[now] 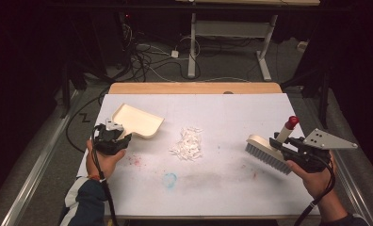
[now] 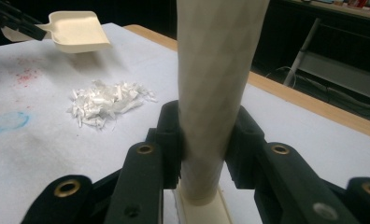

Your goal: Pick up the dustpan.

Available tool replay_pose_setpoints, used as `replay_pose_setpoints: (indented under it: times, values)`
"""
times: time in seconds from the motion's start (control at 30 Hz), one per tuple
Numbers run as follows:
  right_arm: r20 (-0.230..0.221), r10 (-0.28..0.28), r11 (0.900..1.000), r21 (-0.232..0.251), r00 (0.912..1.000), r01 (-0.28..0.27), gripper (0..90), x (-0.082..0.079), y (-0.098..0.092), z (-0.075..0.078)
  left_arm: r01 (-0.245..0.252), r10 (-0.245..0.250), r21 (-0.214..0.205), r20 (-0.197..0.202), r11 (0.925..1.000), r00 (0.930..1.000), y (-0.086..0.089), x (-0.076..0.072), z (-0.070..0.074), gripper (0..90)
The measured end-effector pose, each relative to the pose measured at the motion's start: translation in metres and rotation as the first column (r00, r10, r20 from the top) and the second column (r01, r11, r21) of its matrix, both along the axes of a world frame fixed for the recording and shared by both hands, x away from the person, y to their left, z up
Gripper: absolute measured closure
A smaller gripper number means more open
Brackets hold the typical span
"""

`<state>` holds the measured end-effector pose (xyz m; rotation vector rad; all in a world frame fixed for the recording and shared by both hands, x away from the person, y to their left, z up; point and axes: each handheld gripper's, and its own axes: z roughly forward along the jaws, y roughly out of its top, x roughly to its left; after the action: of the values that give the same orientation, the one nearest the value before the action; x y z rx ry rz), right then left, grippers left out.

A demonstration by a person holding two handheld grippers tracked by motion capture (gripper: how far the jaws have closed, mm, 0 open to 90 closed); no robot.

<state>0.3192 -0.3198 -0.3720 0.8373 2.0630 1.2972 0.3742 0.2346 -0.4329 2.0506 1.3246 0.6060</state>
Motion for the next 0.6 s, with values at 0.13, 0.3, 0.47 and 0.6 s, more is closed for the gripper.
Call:
replay_pose_setpoints:
  times: [0.13,0.3,0.47,0.6]
  values:
    - [-0.003,0.008,1.0000,-0.002,1.0000,-0.008,71.0,0.002,0.002,-0.001,0.024,-0.023,-0.010,0.006,0.9997,0.9997,0.002,-0.017,0.004,63.9]
    - [-0.007,0.009,1.0000,-0.001,0.9999,-0.009,71.0,0.004,0.002,-0.002,0.060,-0.061,-0.016,-0.003,0.9980,0.9982,0.004,-0.042,0.004,63.9]
    - [-0.007,0.009,1.0000,-0.004,0.9999,-0.009,71.0,0.006,0.003,-0.002,0.086,-0.086,-0.007,-0.029,0.9963,0.9959,0.011,-0.060,0.001,63.9]
    - [-0.002,0.008,1.0000,-0.006,1.0000,-0.008,71.0,0.008,0.004,-0.001,0.111,-0.111,-0.006,-0.057,0.9938,0.9922,0.018,-0.073,0.000,63.9]
